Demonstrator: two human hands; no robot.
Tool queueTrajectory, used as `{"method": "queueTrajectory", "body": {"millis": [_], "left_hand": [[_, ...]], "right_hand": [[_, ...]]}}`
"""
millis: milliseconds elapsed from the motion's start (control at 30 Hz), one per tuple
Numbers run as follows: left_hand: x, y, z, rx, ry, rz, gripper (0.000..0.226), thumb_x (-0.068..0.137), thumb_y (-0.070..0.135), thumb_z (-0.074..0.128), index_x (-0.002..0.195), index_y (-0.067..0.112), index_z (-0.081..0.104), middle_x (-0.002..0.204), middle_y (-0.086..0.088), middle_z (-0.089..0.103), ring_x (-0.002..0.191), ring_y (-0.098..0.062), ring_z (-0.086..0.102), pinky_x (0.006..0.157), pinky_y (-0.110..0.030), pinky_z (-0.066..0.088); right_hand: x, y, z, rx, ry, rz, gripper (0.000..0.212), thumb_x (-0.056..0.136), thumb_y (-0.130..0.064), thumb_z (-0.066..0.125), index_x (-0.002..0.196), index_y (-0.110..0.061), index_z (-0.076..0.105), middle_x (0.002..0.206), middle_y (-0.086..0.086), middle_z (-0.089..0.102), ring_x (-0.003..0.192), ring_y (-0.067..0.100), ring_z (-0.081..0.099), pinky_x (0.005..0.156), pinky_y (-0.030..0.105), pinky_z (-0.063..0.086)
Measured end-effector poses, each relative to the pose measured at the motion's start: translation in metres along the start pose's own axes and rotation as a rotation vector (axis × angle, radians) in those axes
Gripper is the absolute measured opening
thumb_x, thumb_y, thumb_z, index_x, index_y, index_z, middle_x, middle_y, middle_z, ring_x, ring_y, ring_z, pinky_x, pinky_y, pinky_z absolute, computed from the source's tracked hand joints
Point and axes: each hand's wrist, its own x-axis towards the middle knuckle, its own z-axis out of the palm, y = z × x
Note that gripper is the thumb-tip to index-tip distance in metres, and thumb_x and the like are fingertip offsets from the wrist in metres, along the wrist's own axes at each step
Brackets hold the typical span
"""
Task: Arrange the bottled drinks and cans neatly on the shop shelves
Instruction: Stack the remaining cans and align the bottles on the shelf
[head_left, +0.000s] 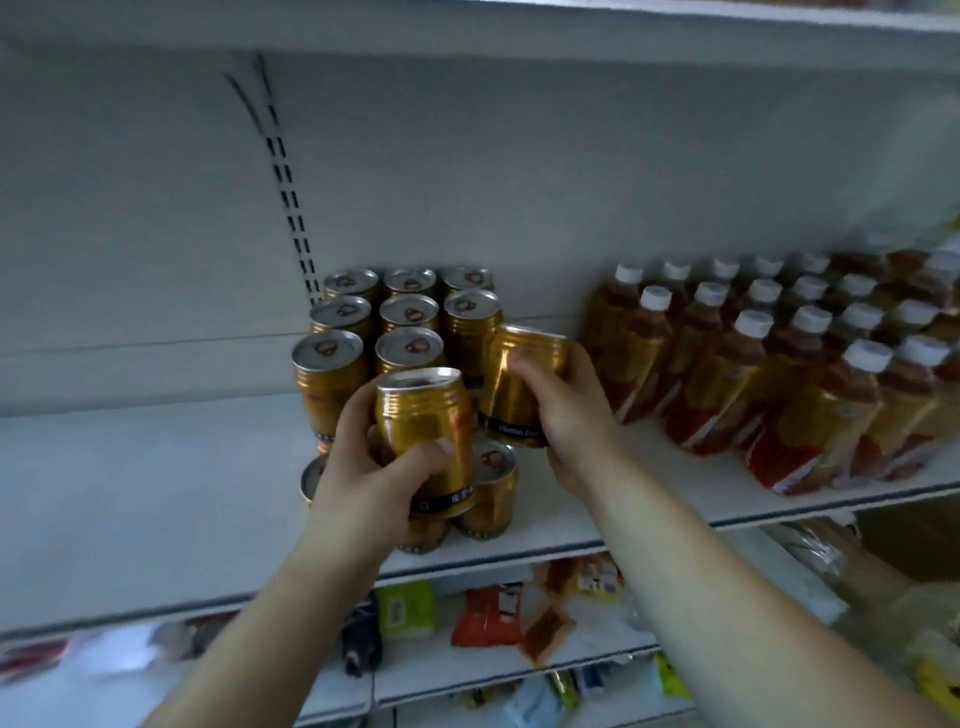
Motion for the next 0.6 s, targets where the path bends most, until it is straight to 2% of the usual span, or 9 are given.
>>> {"method": "queueTrajectory", "body": {"millis": [100, 167, 233, 300, 400, 467, 533, 600], "left_hand": [[-0.009, 0.0, 0.002, 0.089, 0.143, 0.033, 0.055, 0.075, 0.005, 0.071, 0.101, 0.048, 0.051, 0.084, 0.017, 0.069, 0.079, -0.002, 0.066, 0.067, -0.03, 0.048], [-0.01, -0.002, -0.003, 0.137, 0.208, 0.06, 0.051, 0.072, 0.003, 0.073, 0.1, 0.041, 0.054, 0.085, 0.014, 0.07, 0.079, -0.002, 0.066, 0.069, -0.028, 0.048], [-0.012, -0.002, -0.01, 0.186, 0.247, 0.078, 0.054, 0.067, 0.006, 0.078, 0.109, 0.032, 0.055, 0.093, 0.008, 0.069, 0.086, -0.009, 0.066, 0.07, -0.028, 0.048], [-0.014, -0.002, -0.017, 0.236, 0.276, 0.104, 0.059, 0.067, 0.005, 0.079, 0.115, 0.026, 0.051, 0.096, 0.006, 0.066, 0.088, -0.009, 0.063, 0.067, -0.024, 0.047], [-0.012, -0.005, -0.03, 0.292, 0.301, 0.162, 0.066, 0.068, -0.001, 0.078, 0.12, 0.025, 0.045, 0.102, 0.008, 0.062, 0.091, -0.005, 0.06, 0.068, -0.021, 0.046], [-0.009, -0.009, -0.038, 0.305, 0.307, 0.179, 0.068, 0.069, 0.0, 0.078, 0.122, 0.026, 0.044, 0.104, 0.01, 0.061, 0.091, -0.002, 0.059, 0.067, -0.019, 0.046], [-0.006, -0.013, -0.044, 0.289, 0.3, 0.179, 0.068, 0.071, 0.001, 0.077, 0.124, 0.026, 0.043, 0.104, 0.01, 0.06, 0.09, 0.0, 0.059, 0.065, -0.016, 0.046], [-0.002, -0.017, -0.05, 0.294, 0.293, 0.196, 0.068, 0.071, 0.003, 0.077, 0.124, 0.027, 0.042, 0.104, 0.012, 0.06, 0.091, 0.0, 0.059, 0.068, -0.018, 0.047]], "right_hand": [[0.008, 0.0, -0.003, -0.062, -0.113, -0.049, 0.038, 0.08, -0.022, 0.075, 0.107, -0.035, 0.051, 0.107, -0.007, 0.063, 0.095, 0.007, 0.061, 0.082, 0.031, 0.053], [0.013, 0.002, -0.002, -0.107, -0.162, -0.067, 0.042, 0.078, -0.019, 0.077, 0.108, -0.035, 0.052, 0.106, -0.011, 0.064, 0.097, 0.005, 0.061, 0.087, 0.034, 0.052], [0.016, 0.005, 0.001, -0.151, -0.21, -0.072, 0.053, 0.076, -0.018, 0.08, 0.117, -0.033, 0.049, 0.109, -0.012, 0.063, 0.1, 0.004, 0.06, 0.092, 0.036, 0.05], [0.017, 0.009, 0.004, -0.202, -0.268, -0.086, 0.052, 0.075, -0.017, 0.08, 0.11, -0.04, 0.049, 0.106, -0.018, 0.06, 0.097, -0.001, 0.057, 0.094, 0.034, 0.047], [0.017, 0.012, 0.008, -0.246, -0.302, -0.126, 0.046, 0.078, -0.018, 0.078, 0.094, -0.048, 0.048, 0.096, -0.028, 0.055, 0.089, -0.013, 0.051, 0.086, 0.025, 0.043], [0.02, 0.014, 0.01, -0.271, -0.271, -0.159, 0.045, 0.079, -0.022, 0.077, 0.102, -0.047, 0.047, 0.102, -0.028, 0.055, 0.091, -0.013, 0.05, 0.081, 0.018, 0.04], [0.021, 0.018, 0.013, -0.323, -0.222, -0.168, 0.06, 0.077, -0.032, 0.078, 0.126, -0.043, 0.043, 0.123, -0.016, 0.055, 0.11, -0.001, 0.052, 0.092, 0.025, 0.042], [0.021, 0.021, 0.016, -0.355, -0.201, -0.169, 0.077, 0.069, -0.046, 0.077, 0.134, -0.045, 0.035, 0.138, -0.008, 0.049, 0.125, 0.012, 0.049, 0.104, 0.041, 0.041]]}}
